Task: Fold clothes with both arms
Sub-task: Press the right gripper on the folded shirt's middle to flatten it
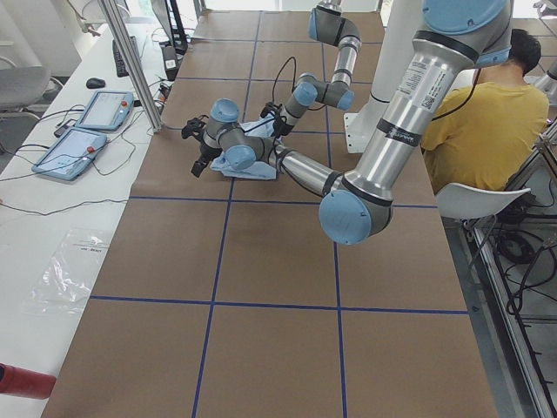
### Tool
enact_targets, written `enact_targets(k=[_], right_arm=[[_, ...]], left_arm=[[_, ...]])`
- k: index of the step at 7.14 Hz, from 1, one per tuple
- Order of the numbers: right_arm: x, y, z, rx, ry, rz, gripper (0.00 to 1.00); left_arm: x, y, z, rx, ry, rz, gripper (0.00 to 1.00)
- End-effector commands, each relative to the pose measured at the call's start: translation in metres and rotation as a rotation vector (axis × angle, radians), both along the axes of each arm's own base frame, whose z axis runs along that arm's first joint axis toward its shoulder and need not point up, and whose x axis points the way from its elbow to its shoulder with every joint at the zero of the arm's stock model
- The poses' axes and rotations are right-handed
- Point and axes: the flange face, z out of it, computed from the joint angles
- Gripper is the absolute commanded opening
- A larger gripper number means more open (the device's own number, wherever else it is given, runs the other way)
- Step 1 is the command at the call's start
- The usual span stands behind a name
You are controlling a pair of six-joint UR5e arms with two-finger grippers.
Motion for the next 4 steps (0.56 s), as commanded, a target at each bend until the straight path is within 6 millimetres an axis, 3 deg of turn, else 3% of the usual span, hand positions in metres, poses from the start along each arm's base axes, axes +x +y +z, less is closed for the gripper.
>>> enact_targets(k=[1, 4], right_arm=[[0.025, -0.04, -0.006, 0.004, -0.01, 0.049, 0.0], [0.095, -0.144, 0.006, 0.039, 0.041, 0.142, 0.0]], left_arm=[[-0.001, 0.002, -0.002, 0.003, 0.004, -0.001, 1.0], [-0.011, 0.016, 0.005, 0.002, 0.008, -0.004, 1.0]])
